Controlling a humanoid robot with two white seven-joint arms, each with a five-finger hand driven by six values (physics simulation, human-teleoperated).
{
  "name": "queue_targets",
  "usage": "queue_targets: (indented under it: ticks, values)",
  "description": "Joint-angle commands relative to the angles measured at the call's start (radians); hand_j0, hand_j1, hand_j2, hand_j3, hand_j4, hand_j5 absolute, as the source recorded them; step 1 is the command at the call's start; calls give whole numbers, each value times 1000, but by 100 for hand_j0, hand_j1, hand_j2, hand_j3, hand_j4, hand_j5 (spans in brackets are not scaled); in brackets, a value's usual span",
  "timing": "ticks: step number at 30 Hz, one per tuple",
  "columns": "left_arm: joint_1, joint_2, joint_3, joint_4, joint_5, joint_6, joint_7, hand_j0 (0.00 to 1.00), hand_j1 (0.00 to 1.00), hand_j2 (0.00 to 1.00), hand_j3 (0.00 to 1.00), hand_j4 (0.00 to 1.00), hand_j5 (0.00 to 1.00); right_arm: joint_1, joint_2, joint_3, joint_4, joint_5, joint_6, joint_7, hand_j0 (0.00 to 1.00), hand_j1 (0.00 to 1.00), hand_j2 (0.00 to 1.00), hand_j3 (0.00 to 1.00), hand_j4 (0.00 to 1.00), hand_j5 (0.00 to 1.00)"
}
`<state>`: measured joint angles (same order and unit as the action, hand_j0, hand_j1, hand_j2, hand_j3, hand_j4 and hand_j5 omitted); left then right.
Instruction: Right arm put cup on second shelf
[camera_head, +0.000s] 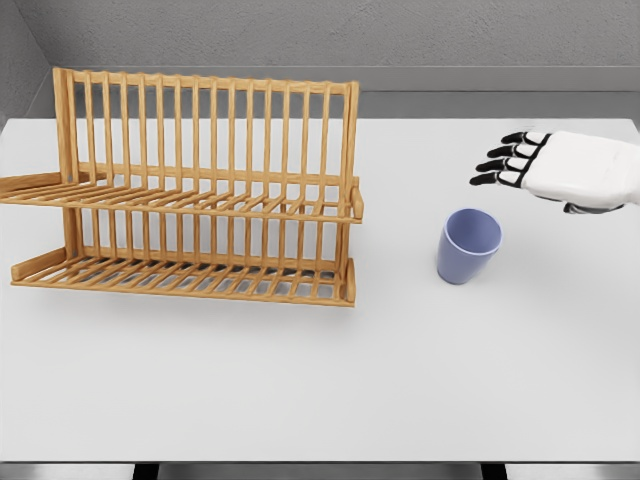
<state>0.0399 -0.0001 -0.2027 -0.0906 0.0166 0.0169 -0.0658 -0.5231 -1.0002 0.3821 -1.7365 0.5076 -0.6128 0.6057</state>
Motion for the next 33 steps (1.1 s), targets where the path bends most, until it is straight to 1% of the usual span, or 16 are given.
queue_targets:
  ticks: [1, 3, 6, 7, 8, 9, 14, 16, 18, 22, 24, 33]
  values:
    - [2, 0, 0, 0, 0, 0, 1, 100, 100, 100, 100, 100, 100, -5, 6, 84, 8, -1, 2, 5, 100, 100, 100, 100, 100, 100]
    - [2, 0, 0, 0, 0, 0, 0, 100, 100, 100, 100, 100, 100, -44, 9, 115, 18, -1, 2, 5, 100, 100, 100, 100, 100, 100]
    - [2, 0, 0, 0, 0, 0, 0, 100, 100, 100, 100, 100, 100, -55, 12, 139, 18, 0, 2, 5, 100, 100, 100, 100, 100, 100]
    - [2, 0, 0, 0, 0, 0, 0, 100, 100, 100, 100, 100, 100, -66, 28, 155, 28, 0, 2, 5, 100, 100, 100, 100, 100, 100]
    - [2, 0, 0, 0, 0, 0, 0, 100, 100, 100, 100, 100, 100, -97, 41, 193, 45, 0, 2, 5, 100, 100, 100, 100, 100, 100]
    - [2, 0, 0, 0, 0, 0, 0, 100, 100, 100, 100, 100, 100, -112, 57, 219, 58, 0, 2, 5, 100, 100, 100, 100, 100, 100]
    - [2, 0, 0, 0, 0, 0, 0, 100, 100, 100, 100, 100, 100, -133, 63, 231, 61, 2, 2, 5, 100, 100, 100, 100, 100, 100]
    - [2, 0, 0, 0, 0, 0, 0, 100, 100, 100, 100, 100, 100, -137, 64, 253, 63, 2, 2, 5, 100, 100, 100, 100, 100, 100]
    - [2, 0, 0, 0, 0, 0, 0, 100, 100, 100, 100, 100, 100, -137, 63, 267, 83, 2, 2, 5, 100, 100, 100, 100, 100, 100]
    - [2, 0, -1, 0, 0, 0, 0, 100, 100, 100, 100, 100, 100, -137, 64, 281, 97, 2, 2, 5, 100, 100, 100, 100, 100, 100]
    - [0, 0, 0, 0, 0, 0, 0, 100, 100, 100, 100, 100, 100, -135, 84, 282, 97, 2, 2, 5, 100, 100, 100, 100, 100, 100]
    - [2, 0, -1, 0, 0, 0, 0, 100, 100, 100, 100, 100, 100, -133, 86, 304, 95, 2, 2, 5, 100, 100, 100, 100, 100, 100]
